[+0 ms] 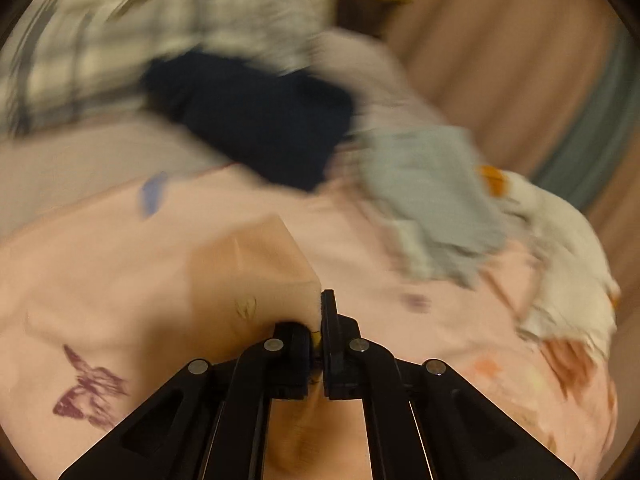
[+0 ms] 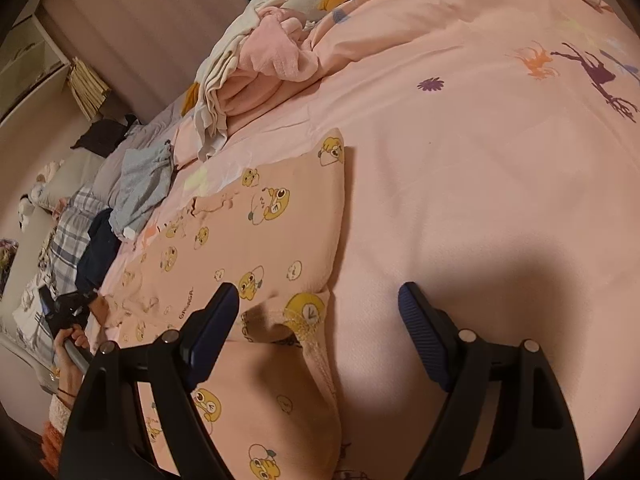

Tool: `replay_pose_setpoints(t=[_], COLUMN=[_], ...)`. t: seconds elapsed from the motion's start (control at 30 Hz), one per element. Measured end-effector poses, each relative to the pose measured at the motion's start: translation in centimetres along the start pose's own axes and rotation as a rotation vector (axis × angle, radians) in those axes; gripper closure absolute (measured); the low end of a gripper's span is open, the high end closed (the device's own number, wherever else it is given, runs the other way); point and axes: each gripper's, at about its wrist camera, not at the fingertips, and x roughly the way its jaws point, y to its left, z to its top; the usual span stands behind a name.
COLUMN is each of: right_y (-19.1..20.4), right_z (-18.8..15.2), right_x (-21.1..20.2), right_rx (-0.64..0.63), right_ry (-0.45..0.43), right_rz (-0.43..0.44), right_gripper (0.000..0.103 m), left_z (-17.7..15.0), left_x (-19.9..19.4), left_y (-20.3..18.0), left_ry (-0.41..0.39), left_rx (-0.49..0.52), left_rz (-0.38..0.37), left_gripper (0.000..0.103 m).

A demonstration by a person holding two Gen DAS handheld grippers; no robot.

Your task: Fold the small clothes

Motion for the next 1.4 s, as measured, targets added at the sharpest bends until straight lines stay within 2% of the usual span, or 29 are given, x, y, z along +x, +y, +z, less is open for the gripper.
replay_pose_setpoints(t=[0.1,0.13,0.2,0.23,0.3,0.37,0.4,0.43,0.47,0.5,0.53,0.57,0.63,0.67,0.73,0.77,0.83,0.9,0.97,1.0,1.03,1.1,1.17,1.23,1.3,1.37,1.4], right_y=[-0.5,-0.9,-1.6,-2.0,-3.0,-4.3,-4.9,-5.4,-5.8,-6.1,-6.2,-6.1,-5.5,-5.2,-4.5,-4.1,-3.3,-2.3,-1.2,-0.6,0.2,2.9,7.4,12.8,18.8,24.6,26.8], right_z=[0.1,0.1,0.2,0.2,0.3,0.4,0.5,0.5,0.5,0.5,0.4,0.4,0.3,0.3,0.2,0.2,0.2,0.0,0.0,0.1,0.2,1.0,2.0,2.4,2.1,0.6,-0.5], right_x=[-0.3,-0.5,-1.0,-1.2,-2.1,-3.0,-3.5,-3.9,-4.4,-4.7,-5.0,-5.1,-4.8,-4.5,-3.9,-3.5,-3.0,-3.0,-3.3,-3.7,-4.1,-4.8,-5.1,-4.7,-3.0,0.1,1.8], right_rx=[0.039,0.055,0.092,0.111,0.153,0.208,0.235,0.263,0.293,0.315,0.332,0.342,0.338,0.334,0.32,0.303,0.264,0.212,0.192,0.198,0.198,0.132,-0.019,-0.213,-0.432,-0.661,-0.754], right_ry=[-0.005,-0.006,-0.012,-0.015,-0.032,-0.052,-0.061,-0.072,-0.09,-0.108,-0.125,-0.133,-0.118,-0.104,-0.084,-0.073,-0.055,-0.034,-0.019,-0.018,-0.014,0.005,0.001,-0.014,0.026,0.119,0.142], right_rz=[0.035,0.05,0.083,0.099,0.127,0.16,0.181,0.204,0.228,0.249,0.273,0.293,0.324,0.327,0.313,0.29,0.232,0.179,0.158,0.156,0.16,0.143,0.019,-0.106,-0.11,-0.113,-0.152], right_gripper=[0.021,0.021,0.021,0.021,0.021,0.019,0.017,0.015,0.011,0.008,0.006,0.002,0.001,0.001,0.001,0.001,0.002,0.001,0.001,0.001,0.001,0.001,0.001,0.001,0.002,0.004,0.005], left_z=[-1.4,-2.6,-6.1,-8.1,-12.6,-15.6,-16.6,-17.2,-17.4,-17.0,-16.6,-15.9,-15.1,-15.1,-15.1,-14.9,-14.5,-14.1,-13.3,-13.2,-13.1,-13.9,-14.4,-14.8,-15.1,-15.1,-15.0], left_x=[-3.0,-4.0,-6.3,-7.0,-7.4,-7.3,-7.3,-7.5,-7.8,-8.0,-8.6,-9.4,-11.2,-12.5,-13.5,-13.5,-13.4,-13.7,-14.1,-14.3,-14.2,-13.9,-13.4,-12.9,-12.4,-11.7,-11.7], left_y=[-8.4,-11.6,-18.5,-21.5,-27.2,-30.1,-30.6,-30.6,-30.2,-29.7,-29.0,-28.1,-25.9,-24.5,-23.2,-22.7,-21.6,-19.4,-16.2,-14.7,-12.7,-12.0,-10.9,-9.4,-8.4,-7.9,-7.5], left_ry=[0.017,0.023,0.092,0.158,0.353,0.518,0.567,0.595,0.598,0.577,0.542,0.478,0.36,0.297,0.209,0.195,0.235,0.295,0.326,0.326,0.316,0.306,0.301,0.277,0.267,0.316,0.332], left_rx=[0.163,0.215,0.323,0.368,0.449,0.517,0.537,0.549,0.554,0.564,0.589,0.632,0.68,0.705,0.77,0.789,0.776,0.693,0.563,0.513,0.466,0.495,0.531,0.496,0.48,0.497,0.491], left_rz=[-0.165,-0.218,-0.352,-0.412,-0.497,-0.558,-0.578,-0.583,-0.566,-0.536,-0.497,-0.443,-0.366,-0.324,-0.275,-0.27,-0.257,-0.322,-0.374,-0.365,-0.315,-0.237,-0.214,-0.164,-0.142,-0.15,-0.153], left_gripper=[0.102,0.102,0.102,0.102,0.102,0.101,0.098,0.095,0.093,0.087,0.076,0.069,0.035,0.029,0.028,0.028,0.028,0.028,0.028,0.028,0.028,0.028,0.028,0.028,0.028,0.028,0.028])
